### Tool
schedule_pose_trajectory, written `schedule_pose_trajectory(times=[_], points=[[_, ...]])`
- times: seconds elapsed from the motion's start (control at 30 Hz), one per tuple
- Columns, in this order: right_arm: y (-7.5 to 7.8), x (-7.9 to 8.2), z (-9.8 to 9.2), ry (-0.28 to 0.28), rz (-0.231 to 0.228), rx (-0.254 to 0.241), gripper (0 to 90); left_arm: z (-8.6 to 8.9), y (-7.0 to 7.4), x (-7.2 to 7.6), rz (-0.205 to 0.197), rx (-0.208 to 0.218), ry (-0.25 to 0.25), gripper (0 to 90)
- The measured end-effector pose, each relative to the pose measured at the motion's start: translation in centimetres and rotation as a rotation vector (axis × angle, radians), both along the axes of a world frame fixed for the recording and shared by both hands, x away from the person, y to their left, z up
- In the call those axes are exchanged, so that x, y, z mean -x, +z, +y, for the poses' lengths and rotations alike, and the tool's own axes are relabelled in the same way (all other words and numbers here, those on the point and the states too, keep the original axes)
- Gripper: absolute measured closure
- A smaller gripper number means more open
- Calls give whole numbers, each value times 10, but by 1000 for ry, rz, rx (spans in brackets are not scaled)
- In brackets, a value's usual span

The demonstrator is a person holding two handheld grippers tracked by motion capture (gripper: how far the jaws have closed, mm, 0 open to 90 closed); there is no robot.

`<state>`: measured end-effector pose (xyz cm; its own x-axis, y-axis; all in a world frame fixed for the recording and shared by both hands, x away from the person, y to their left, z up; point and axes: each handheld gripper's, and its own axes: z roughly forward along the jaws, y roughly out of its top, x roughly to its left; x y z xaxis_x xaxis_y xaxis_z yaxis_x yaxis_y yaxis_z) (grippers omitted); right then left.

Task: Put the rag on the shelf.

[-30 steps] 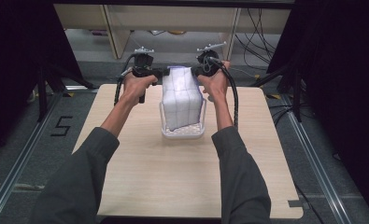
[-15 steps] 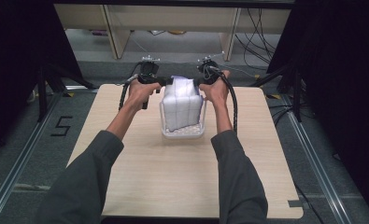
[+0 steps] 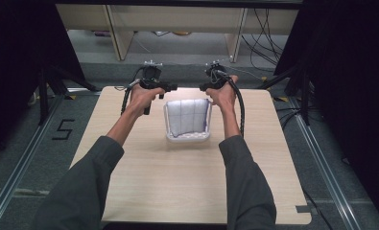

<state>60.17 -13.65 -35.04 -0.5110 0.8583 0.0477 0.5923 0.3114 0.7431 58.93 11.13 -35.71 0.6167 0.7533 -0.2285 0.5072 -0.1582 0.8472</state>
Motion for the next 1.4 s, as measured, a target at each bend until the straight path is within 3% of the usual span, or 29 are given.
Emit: schedule_pose_trajectory(times=[0.27,0.43,0.53,0.67,0.8,0.9,1.0,1.1,1.13,1.17,1.3,1.4], points=[[7,2,-11,-7,-1,-12,649,7,3,6,-3,3,-17,632],[10,5,-18,-22,-4,-21,643,12,5,10,15,-2,-25,608],[13,9,-20,-23,-6,-38,620,16,6,14,24,-1,-32,581],[16,17,-24,-28,-10,-62,586,22,10,21,21,-35,-39,501],[18,24,-29,-26,-16,-68,548,25,12,27,23,-25,-41,449],[20,29,-29,-20,-26,-92,531,28,11,31,33,-51,-39,410],[24,34,-27,-20,-14,-102,512,28,11,34,32,-34,-34,393],[27,37,-27,4,-45,-107,494,30,12,38,33,-24,-41,373],[29,40,-25,-11,-18,-121,490,30,12,40,32,-17,-44,368],[29,40,-26,11,-40,-118,483,31,13,42,27,-11,-43,364],[30,47,-24,37,-35,-147,476,31,14,49,16,-1,-49,343],[33,55,-21,33,-19,-136,462,33,14,56,15,-5,-50,331]])
